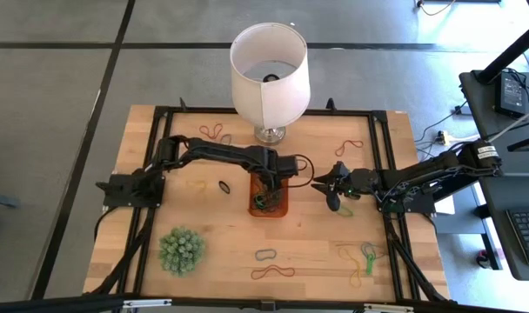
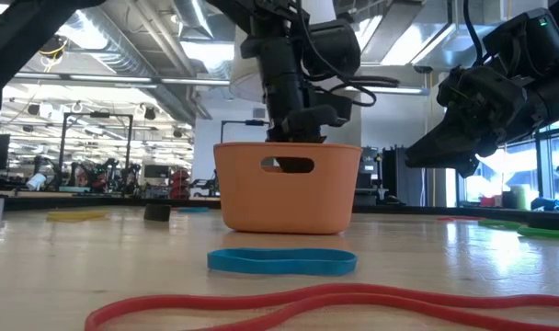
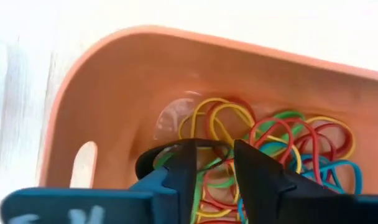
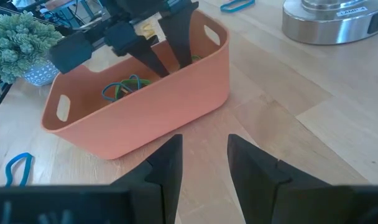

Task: Pick and place rubber bands into bin
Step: Put the black rubber band into the orange bin, then put the green rubber band into the orange bin, then put the yellow rubber band into the orange bin

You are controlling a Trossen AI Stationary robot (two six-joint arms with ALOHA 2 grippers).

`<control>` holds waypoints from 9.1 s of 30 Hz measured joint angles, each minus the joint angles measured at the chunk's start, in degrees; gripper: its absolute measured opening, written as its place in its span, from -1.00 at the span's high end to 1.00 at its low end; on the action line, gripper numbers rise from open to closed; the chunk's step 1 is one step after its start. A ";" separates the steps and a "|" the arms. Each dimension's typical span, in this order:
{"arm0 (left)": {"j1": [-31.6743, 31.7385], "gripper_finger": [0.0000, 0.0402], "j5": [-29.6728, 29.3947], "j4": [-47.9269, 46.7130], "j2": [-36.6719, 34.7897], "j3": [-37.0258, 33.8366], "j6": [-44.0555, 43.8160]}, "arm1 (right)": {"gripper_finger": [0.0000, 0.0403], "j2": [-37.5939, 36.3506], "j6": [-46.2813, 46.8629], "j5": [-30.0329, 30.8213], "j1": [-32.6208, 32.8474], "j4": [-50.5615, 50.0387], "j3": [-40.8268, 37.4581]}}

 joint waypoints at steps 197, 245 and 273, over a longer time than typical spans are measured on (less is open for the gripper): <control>-8.35 0.99 -8.42 20.51 -77.25 -68.95 -4.72 | 0.33 -4.38 4.47 1.72 5.95 -12.67 0.41; 1.25 0.97 -5.10 5.57 -41.41 -63.70 -10.78 | 0.33 -4.63 2.78 1.50 5.87 -7.46 -1.51; -6.88 0.99 -19.72 -4.12 -36.22 -21.69 -4.28 | 0.33 -4.63 2.76 1.51 5.86 -5.30 -1.49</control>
